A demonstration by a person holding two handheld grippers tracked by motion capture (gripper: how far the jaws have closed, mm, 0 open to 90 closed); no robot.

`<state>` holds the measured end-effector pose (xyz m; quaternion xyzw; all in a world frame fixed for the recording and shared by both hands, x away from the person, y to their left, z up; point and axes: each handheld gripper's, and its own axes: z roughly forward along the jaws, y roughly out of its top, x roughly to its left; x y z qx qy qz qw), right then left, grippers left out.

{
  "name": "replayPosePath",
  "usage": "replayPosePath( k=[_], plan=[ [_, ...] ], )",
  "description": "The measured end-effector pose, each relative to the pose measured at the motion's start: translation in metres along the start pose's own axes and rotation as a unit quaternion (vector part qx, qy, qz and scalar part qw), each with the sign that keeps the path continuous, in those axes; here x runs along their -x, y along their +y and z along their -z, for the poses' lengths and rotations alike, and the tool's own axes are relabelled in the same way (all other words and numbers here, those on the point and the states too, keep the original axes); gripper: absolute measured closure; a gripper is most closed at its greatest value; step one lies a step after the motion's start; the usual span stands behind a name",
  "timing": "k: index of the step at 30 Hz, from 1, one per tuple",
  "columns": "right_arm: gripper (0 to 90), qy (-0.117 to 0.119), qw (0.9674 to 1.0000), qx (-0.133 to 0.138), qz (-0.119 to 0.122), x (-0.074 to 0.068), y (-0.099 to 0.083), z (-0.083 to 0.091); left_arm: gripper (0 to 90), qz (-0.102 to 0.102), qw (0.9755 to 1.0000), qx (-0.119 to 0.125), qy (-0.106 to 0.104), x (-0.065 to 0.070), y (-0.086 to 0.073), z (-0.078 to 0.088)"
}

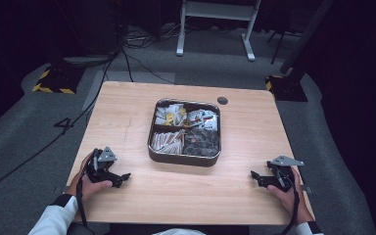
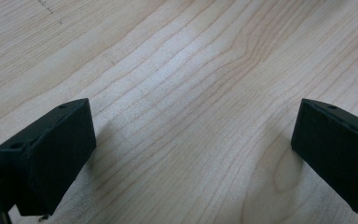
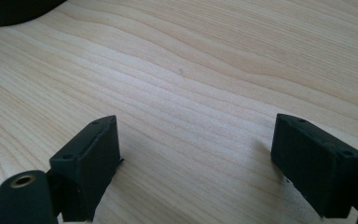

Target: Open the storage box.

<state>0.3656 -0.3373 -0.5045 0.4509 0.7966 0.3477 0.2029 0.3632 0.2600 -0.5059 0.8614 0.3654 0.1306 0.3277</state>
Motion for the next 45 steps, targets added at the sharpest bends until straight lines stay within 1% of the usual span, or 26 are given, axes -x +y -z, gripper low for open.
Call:
replayPosePath(
  k=[12,14,15,16,17,19,20,21,23,24,25,26,28,30,31,32,33,34,35,36,37,43,44,45],
  plan=[
    [14.2,0.001,1.0000,-0.005,0.000,0.001,0.001,-0.001,0.1,0.000,1.0000,0.000,0.000,0.000,0.000,0.000],
    [18.1,0.003,1.0000,-0.005,0.000,0.002,0.002,0.000,0.1,0.000,1.0000,0.000,0.000,0.000,0.000,0.000],
    [21.6,0.005,1.0000,-0.005,-0.004,0.003,0.003,0.000,0.1,0.002,1.0000,0.000,0.000,0.000,0.000,0.000],
    [22.6,0.011,0.9999,-0.004,-0.005,0.004,0.005,0.000,0.2,0.004,1.0000,0.000,0.001,0.001,0.000,0.000],
    [21.6,0.013,0.9999,0.000,-0.006,0.004,0.007,0.001,0.2,0.006,1.0000,0.000,0.002,0.001,0.000,0.000],
    [21.5,0.015,0.9998,0.009,0.000,0.002,0.015,0.003,0.2,0.008,1.0000,0.001,0.002,0.001,0.000,0.000],
    [21.7,0.016,0.9997,0.016,0.010,0.000,0.022,0.004,0.2,0.008,1.0000,0.001,0.002,0.001,-0.001,0.000],
    [21.7,0.016,0.9997,0.016,0.010,0.000,0.022,0.004,0.2,0.009,1.0000,0.001,0.003,0.002,-0.001,0.000],
    [22.1,0.016,0.9995,0.023,0.017,-0.002,0.029,0.005,0.2,0.009,1.0000,0.001,0.003,0.002,-0.001,0.000],
    [23.1,0.020,0.9990,0.029,0.028,-0.005,0.038,0.006,0.2,0.010,0.9999,0.000,0.004,0.002,-0.001,0.000],
    [23.1,0.020,0.9990,0.029,0.028,-0.005,0.038,0.006,0.2,0.010,0.9999,0.000,0.004,0.002,-0.001,0.000],
    [23.2,0.021,0.9987,0.031,0.034,-0.007,0.042,0.007,0.2,0.007,1.0000,0.001,0.006,0.002,-0.001,0.001],
    [23.1,0.028,0.9981,0.039,0.040,-0.012,0.050,0.009,0.2,0.009,0.9999,0.002,0.007,0.002,-0.001,0.001],
    [23.1,0.027,0.9969,0.048,0.057,-0.018,0.062,0.012,0.2,0.011,0.9999,0.002,0.007,0.002,-0.001,0.001],
    [23.1,0.027,0.9969,0.048,0.057,-0.018,0.062,0.012,0.2,0.011,0.9999,0.002,0.007,0.002,-0.001,0.001],
    [22.8,0.029,0.9961,0.053,0.065,-0.021,0.071,0.014,0.2,0.011,0.9999,0.002,0.007,0.002,-0.001,0.001],
    [22.8,0.029,0.9961,0.053,0.065,-0.021,0.071,0.014,0.2,0.011,0.9999,0.002,0.007,0.002,-0.001,0.001],
    [22.8,0.033,0.9954,0.061,0.066,-0.024,0.079,0.016,0.2,0.012,0.9999,0.002,0.008,0.002,-0.001,0.001],
    [22.8,0.033,0.9954,0.061,0.066,-0.024,0.079,0.016,0.2,0.014,0.9999,0.002,0.009,0.003,-0.002,0.001],
    [22.8,0.034,0.9947,0.066,0.072,-0.027,0.087,0.017,0.2,0.014,0.9998,0.003,0.010,0.003,-0.002,0.001],
    [22.8,0.034,0.9947,0.066,0.072,-0.027,0.087,0.017,0.2,0.016,0.9998,0.003,0.010,0.003,-0.002,0.001],
    [22.9,0.044,0.9925,0.083,0.079,-0.031,0.108,0.018,0.2,0.017,0.9998,0.001,0.010,0.004,-0.003,0.002],
    [22.9,0.046,0.9918,0.087,0.082,-0.033,0.114,0.018,0.2,0.017,0.9998,0.001,0.011,0.004,-0.003,0.002],
    [22.9,0.046,0.9918,0.087,0.082,-0.033,0.114,0.018,0.2,0.017,0.9998,0.001,0.011,0.004,-0.003,0.002]
  ],
)
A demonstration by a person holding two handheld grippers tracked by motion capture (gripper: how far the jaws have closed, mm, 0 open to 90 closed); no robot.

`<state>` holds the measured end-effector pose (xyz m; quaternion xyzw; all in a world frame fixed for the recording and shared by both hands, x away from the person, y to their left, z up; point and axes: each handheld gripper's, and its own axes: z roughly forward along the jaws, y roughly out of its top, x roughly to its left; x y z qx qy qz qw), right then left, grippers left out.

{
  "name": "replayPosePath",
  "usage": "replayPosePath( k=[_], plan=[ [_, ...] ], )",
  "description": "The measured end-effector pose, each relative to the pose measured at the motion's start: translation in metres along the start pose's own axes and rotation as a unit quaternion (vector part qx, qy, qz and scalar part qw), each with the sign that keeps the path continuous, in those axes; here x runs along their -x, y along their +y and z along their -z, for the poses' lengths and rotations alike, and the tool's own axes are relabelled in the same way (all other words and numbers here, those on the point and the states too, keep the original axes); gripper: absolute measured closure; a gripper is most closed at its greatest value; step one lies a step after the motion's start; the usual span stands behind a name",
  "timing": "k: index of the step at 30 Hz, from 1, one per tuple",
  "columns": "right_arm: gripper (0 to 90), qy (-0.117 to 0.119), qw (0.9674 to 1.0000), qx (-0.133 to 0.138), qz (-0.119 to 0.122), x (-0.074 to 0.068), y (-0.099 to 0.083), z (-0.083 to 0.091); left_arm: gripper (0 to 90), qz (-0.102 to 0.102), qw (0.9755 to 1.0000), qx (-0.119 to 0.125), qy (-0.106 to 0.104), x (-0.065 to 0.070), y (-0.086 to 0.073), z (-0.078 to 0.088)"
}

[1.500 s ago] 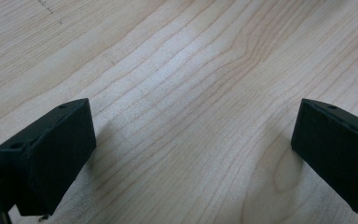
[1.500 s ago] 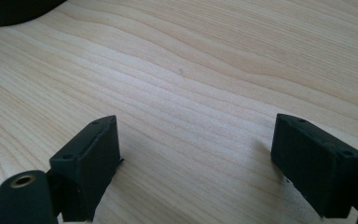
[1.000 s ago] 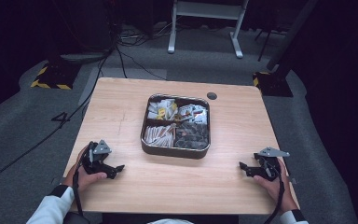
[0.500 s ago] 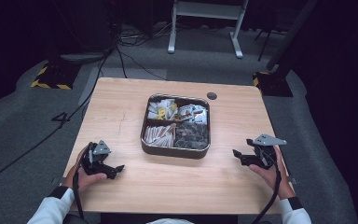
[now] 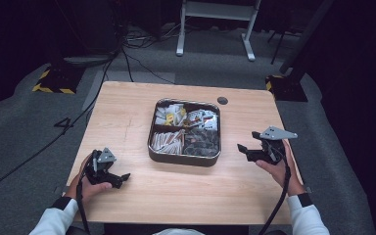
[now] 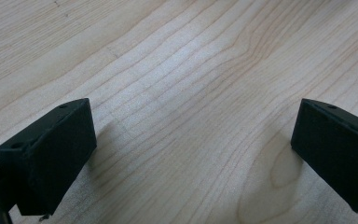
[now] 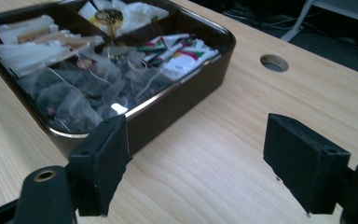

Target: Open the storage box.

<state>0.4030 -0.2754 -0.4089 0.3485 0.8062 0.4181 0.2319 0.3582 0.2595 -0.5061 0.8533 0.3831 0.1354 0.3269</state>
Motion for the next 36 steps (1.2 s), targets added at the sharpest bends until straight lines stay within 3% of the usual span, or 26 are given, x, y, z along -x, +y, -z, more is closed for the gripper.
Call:
replayPosePath(
  k=[17,21,36],
  plan=[
    [23.2,0.035,0.9991,0.009,0.023,-0.017,0.034,-0.027,0.2,0.000,1.0000,-0.001,0.003,0.000,0.000,0.001],
    [23.4,0.042,0.9984,0.008,0.038,-0.023,0.044,-0.033,0.2,0.000,1.0000,-0.001,0.003,0.000,0.000,0.001],
    [23.8,0.065,0.9963,-0.001,0.056,-0.041,0.061,-0.053,0.2,0.000,1.0000,-0.001,0.003,0.000,0.000,0.001]
  ],
)
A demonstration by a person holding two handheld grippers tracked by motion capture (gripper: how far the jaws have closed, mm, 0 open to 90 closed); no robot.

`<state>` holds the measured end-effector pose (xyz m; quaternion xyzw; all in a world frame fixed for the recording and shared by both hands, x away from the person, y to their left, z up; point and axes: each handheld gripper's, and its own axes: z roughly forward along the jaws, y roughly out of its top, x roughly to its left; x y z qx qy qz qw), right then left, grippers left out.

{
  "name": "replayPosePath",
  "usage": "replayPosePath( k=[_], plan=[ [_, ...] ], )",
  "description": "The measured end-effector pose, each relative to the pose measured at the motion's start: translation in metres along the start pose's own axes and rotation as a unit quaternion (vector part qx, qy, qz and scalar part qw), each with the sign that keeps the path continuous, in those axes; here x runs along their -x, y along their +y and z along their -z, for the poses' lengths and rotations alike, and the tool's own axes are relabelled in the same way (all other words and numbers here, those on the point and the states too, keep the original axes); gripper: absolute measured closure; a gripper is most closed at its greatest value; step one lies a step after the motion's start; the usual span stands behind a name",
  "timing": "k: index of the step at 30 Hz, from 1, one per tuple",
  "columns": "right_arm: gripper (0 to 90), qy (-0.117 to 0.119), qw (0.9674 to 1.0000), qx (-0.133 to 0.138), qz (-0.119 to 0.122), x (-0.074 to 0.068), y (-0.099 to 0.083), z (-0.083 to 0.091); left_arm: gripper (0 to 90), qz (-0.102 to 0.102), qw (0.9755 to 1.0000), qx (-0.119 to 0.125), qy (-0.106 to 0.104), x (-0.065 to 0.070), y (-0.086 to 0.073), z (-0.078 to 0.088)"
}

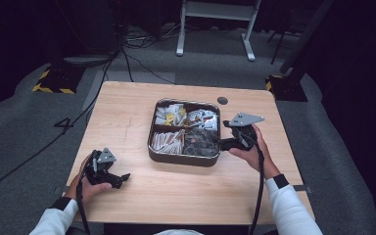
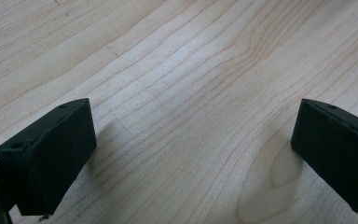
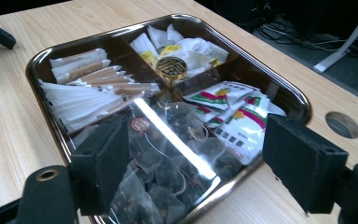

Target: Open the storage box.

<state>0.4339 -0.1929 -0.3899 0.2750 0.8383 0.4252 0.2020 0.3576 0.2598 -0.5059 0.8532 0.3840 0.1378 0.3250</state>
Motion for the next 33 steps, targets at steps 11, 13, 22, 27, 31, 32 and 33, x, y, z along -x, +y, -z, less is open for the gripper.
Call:
replayPosePath(
  k=[11,13,22,27,31,32,33],
  plan=[
    [23.7,0.014,0.9999,0.000,0.008,-0.006,0.014,-0.018,0.2,0.001,1.0000,0.001,0.000,0.000,0.000,0.000],
    [23.7,0.014,0.9999,0.001,0.008,-0.007,0.016,-0.021,0.2,0.000,1.0000,0.001,-0.001,0.000,-0.001,0.000],
    [24.6,0.021,0.9996,-0.006,0.017,-0.009,0.021,-0.039,0.2,0.003,1.0000,0.001,-0.004,0.001,-0.001,0.000],
    [25.6,0.026,0.9994,-0.017,0.013,-0.004,0.028,-0.056,0.2,0.003,1.0000,0.001,-0.004,0.001,-0.001,0.000],
    [25.5,0.027,0.9993,-0.019,0.015,-0.003,0.031,-0.064,0.2,0.002,1.0000,0.001,-0.005,0.000,-0.001,0.001],
    [25.5,0.032,0.9990,-0.026,0.015,-0.003,0.033,-0.068,0.2,0.002,1.0000,0.001,-0.005,0.000,-0.001,0.001],
    [25.6,0.033,0.9989,-0.031,0.016,-0.003,0.036,-0.074,0.2,0.002,1.0000,0.001,-0.005,0.000,-0.001,0.001]
  ],
)
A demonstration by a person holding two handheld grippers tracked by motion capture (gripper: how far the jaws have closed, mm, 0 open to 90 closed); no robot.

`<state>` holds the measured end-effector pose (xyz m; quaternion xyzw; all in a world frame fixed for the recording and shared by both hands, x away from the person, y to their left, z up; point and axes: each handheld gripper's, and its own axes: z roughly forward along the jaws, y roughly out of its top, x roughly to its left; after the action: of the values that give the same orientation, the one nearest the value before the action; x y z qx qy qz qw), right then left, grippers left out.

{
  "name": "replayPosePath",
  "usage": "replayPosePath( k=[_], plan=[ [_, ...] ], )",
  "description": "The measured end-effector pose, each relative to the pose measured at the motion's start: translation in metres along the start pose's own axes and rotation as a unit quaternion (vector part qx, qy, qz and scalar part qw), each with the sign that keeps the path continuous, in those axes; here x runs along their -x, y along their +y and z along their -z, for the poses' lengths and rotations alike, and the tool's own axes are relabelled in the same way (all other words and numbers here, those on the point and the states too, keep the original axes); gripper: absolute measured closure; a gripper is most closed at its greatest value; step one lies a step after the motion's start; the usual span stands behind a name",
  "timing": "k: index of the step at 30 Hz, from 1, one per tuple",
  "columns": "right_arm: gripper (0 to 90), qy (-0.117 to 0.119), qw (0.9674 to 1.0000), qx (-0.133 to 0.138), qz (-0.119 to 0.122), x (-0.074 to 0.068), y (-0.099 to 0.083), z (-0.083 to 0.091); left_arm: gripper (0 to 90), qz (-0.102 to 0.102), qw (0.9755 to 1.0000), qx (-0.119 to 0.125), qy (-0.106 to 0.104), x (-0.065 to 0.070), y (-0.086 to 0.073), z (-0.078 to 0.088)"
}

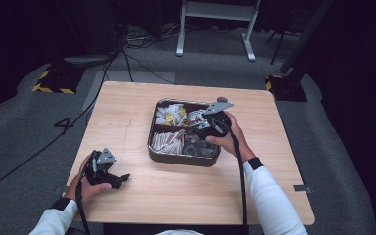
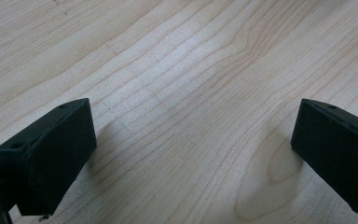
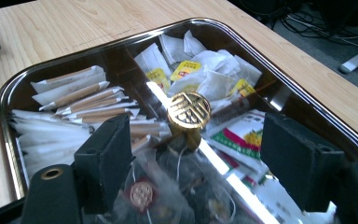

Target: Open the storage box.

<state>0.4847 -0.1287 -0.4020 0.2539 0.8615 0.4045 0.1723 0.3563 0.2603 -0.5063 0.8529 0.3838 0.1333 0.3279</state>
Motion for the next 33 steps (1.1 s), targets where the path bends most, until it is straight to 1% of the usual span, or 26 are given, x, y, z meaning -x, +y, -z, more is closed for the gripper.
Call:
replayPosePath(
  k=[1,5,6,7,10,12,13,16,18,20,22,23,24,25,26,30,33],
  plan=[
    [25.6,0.000,1.0000,0.000,0.000,0.000,0.000,0.000,0.2,0.000,1.0000,0.000,0.000,0.000,0.000,0.000],
    [26.0,0.016,0.9999,-0.003,-0.001,0.001,0.007,-0.013,0.2,0.000,1.0000,0.000,0.000,0.000,0.000,0.000],
    [26.0,0.021,0.9997,-0.013,0.001,0.000,0.010,-0.020,0.2,-0.001,1.0000,0.000,0.000,0.000,0.000,0.000],
    [26.0,0.021,0.9997,-0.013,0.001,0.000,0.010,-0.020,0.2,-0.001,1.0000,0.000,0.000,0.000,0.000,0.000],
    [26.0,0.021,0.9995,-0.023,0.003,0.000,0.013,-0.029,0.2,-0.002,1.0000,0.000,0.000,0.000,0.000,0.000],
    [26.3,0.021,0.9994,-0.029,-0.001,0.001,0.014,-0.036,0.2,-0.003,1.0000,0.000,0.000,0.000,0.000,0.000],
    [26.3,0.021,0.9994,-0.029,-0.001,0.001,0.014,-0.036,0.2,-0.002,1.0000,0.000,-0.001,0.000,0.000,0.000],
    [26.8,0.020,0.9990,-0.040,-0.003,0.001,0.013,-0.045,0.2,-0.002,1.0000,0.000,-0.001,0.000,0.000,0.000],
    [27.2,0.018,0.9989,-0.043,-0.009,0.003,0.012,-0.050,0.2,-0.003,1.0000,0.000,0.000,0.000,0.000,0.000],
    [29.6,0.020,0.9986,-0.047,-0.017,0.005,0.011,-0.055,0.2,-0.003,1.0000,0.000,0.000,0.000,0.000,0.000],
    [34.9,0.010,0.9981,-0.056,-0.024,0.007,0.011,-0.060,0.2,-0.002,1.0000,0.000,-0.001,0.000,0.000,0.000],
    [34.9,0.010,0.9981,-0.056,-0.024,0.007,0.011,-0.060,0.2,-0.002,1.0000,0.000,-0.001,0.000,0.000,0.000],
    [38.1,0.011,0.9977,-0.062,-0.023,0.006,0.010,-0.063,0.2,-0.002,1.0000,0.000,-0.001,0.000,0.000,0.000],
    [38.1,0.011,0.9977,-0.062,-0.023,0.006,0.010,-0.063,0.2,-0.003,1.0000,0.000,0.000,0.000,0.000,0.000],
    [39.1,0.011,0.9972,-0.069,-0.024,0.006,0.010,-0.066,0.2,-0.003,1.0000,0.000,0.000,0.000,0.000,0.000],
    [39.8,0.014,0.9970,-0.070,-0.030,0.007,0.011,-0.068,0.2,-0.002,1.0000,0.000,-0.001,0.000,0.000,0.000],
    [43.0,0.015,0.9970,-0.066,-0.038,0.008,0.011,-0.070,0.2,-0.002,1.0000,0.000,-0.001,0.000,0.000,0.000]
  ],
)
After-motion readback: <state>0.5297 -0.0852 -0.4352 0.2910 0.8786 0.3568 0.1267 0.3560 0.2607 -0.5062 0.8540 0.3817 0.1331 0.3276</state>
